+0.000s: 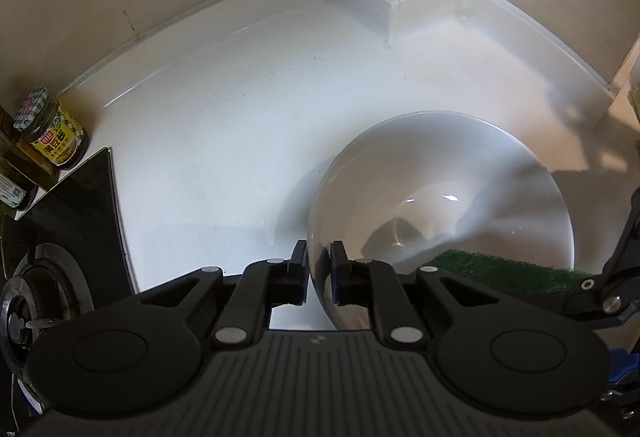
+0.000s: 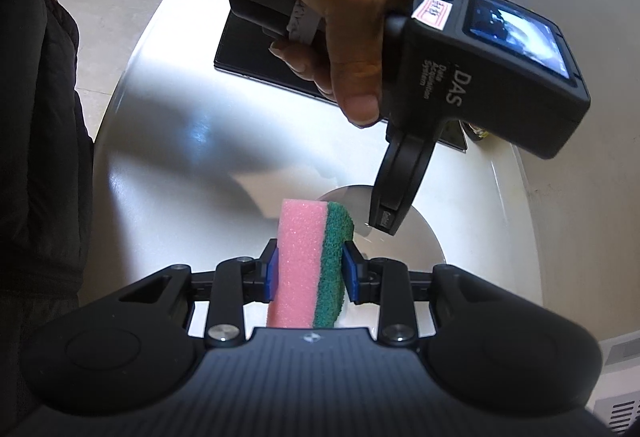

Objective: Clean bowl

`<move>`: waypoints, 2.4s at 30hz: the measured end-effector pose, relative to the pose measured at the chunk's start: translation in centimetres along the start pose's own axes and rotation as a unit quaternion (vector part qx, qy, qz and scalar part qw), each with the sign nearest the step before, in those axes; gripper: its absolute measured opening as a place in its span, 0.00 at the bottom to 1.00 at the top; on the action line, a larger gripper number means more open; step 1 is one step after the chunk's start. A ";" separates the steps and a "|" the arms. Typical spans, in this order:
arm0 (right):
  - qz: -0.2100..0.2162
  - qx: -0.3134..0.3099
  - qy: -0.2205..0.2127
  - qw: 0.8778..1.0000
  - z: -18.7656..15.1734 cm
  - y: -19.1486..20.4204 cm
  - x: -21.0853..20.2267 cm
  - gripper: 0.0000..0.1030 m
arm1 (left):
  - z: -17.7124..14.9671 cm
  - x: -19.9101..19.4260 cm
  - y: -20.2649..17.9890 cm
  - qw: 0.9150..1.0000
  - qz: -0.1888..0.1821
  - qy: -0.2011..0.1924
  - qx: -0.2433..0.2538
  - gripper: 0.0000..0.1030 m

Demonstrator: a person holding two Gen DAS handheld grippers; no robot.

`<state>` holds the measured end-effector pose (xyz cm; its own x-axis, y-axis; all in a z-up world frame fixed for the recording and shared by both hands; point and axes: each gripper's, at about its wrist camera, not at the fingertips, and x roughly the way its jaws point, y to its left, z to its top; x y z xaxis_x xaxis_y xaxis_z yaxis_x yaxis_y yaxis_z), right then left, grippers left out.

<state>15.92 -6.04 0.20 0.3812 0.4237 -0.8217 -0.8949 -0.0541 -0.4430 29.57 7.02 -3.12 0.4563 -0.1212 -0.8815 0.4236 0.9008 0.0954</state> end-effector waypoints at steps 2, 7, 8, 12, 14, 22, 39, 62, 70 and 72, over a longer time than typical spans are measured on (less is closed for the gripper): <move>0.001 0.001 -0.001 1.000 0.0 -0.1 0.0 0.27 | 0.0 0.1 0.1 1.000 -0.003 -0.002 0.005 0.13; 0.004 0.009 -0.002 1.000 0.1 -0.5 -0.2 0.27 | -0.1 -0.4 -0.9 0.999 0.025 -0.008 -0.021 0.20; 0.005 0.011 -0.003 1.000 0.0 -0.5 -0.2 0.27 | -0.3 -0.6 -1.1 0.999 0.028 -0.009 -0.027 0.20; 0.007 0.019 -0.005 1.000 -0.1 -0.7 -0.3 0.27 | -1.0 -0.9 -2.1 0.997 0.039 -0.019 -0.062 0.18; 0.008 0.020 -0.005 1.000 0.0 -0.7 -0.3 0.27 | -0.8 -0.8 -2.3 0.997 0.035 -0.021 -0.067 0.13; 0.007 -0.001 0.001 1.000 -0.1 -0.5 -0.6 0.27 | 1.3 -0.1 -2.2 1.000 0.004 -0.007 -0.008 0.14; -0.077 0.301 -0.114 0.944 -6.9 -4.4 -10.0 0.26 | 1.1 -4.8 -1.7 0.987 0.005 -0.107 -0.123 0.25; -0.203 0.653 -0.057 0.727 -17.2 1.9 -2.9 0.28 | -1.7 -7.8 -9.2 0.981 0.047 -0.125 -0.140 0.30; -0.224 0.649 -0.069 0.723 -17.1 2.7 -3.4 0.45 | -3.6 -9.6 -9.2 0.982 0.045 -0.127 -0.136 0.30; -0.246 0.639 -0.074 0.725 -16.7 3.3 -4.1 0.45 | -3.8 -9.6 -9.5 0.982 0.041 -0.128 -0.133 0.30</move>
<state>15.26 -23.01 -3.91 0.7827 0.2051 -0.5876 -0.1788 0.9784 0.1034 18.24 1.24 2.67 0.6770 -0.1143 -0.7271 0.1742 0.9847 0.0075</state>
